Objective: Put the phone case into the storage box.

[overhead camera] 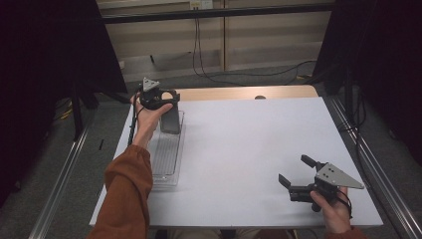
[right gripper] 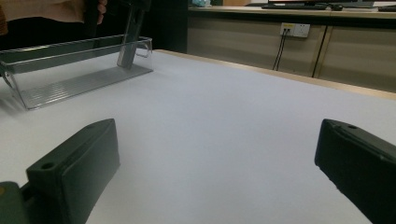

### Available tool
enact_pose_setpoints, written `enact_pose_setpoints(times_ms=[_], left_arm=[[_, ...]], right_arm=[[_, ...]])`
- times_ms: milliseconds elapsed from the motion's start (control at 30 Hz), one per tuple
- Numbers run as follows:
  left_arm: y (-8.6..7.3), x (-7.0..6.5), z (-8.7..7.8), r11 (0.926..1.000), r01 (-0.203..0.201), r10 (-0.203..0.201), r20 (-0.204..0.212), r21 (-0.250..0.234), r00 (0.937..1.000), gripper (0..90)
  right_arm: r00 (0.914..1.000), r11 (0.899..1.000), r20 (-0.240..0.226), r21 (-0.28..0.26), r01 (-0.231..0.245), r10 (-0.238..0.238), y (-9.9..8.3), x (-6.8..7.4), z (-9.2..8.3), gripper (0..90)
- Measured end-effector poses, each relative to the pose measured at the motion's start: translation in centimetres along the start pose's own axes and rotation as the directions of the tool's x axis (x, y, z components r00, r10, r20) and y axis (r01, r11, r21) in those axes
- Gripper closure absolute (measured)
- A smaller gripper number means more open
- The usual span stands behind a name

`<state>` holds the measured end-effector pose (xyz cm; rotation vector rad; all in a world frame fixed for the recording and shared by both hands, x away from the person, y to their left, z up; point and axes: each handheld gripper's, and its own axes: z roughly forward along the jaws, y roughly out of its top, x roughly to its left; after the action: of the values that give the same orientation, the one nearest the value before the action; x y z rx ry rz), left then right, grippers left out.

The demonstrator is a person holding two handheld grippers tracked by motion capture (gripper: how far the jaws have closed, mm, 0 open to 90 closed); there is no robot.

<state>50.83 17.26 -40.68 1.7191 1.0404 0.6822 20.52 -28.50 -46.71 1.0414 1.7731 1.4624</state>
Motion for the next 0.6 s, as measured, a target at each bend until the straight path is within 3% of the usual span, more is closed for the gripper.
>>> enact_pose_setpoints(times_ms=[100, 300, 467, 600], left_arm=[[0.0, 0.11, 0.02, 0.9999, 0.008, -0.008, 0.017, 0.007, 0.9998, 6.5], [-0.08, 0.12, 0.37, 0.9998, -0.003, 0.003, 0.012, 0.021, 0.9999, 7.6], [-0.3, 0.31, 0.75, 0.9987, 0.009, -0.007, -0.028, 0.05, 0.9996, 7.7], [-0.26, 0.38, 0.87, 0.9989, 0.028, -0.027, -0.024, 0.038, 0.9993, 5.7]], right_arm=[[1.0, 1.0, 0.004, -0.001, -0.001, 0.001, -0.01, -0.02, 0.01, 0.0], [1.0, 1.0, 0.002, 0.002, -0.002, 0.002, -0.02, -0.01, 0.01, 0.0], [1.0, 1.0, -0.008, -0.002, 0.002, -0.002, -0.04, -0.1, -0.01, 0.0], [1.0, 1.0, -0.006, 0.002, 0.001, -0.001, -0.04, -0.15, -0.08, 0.0]])
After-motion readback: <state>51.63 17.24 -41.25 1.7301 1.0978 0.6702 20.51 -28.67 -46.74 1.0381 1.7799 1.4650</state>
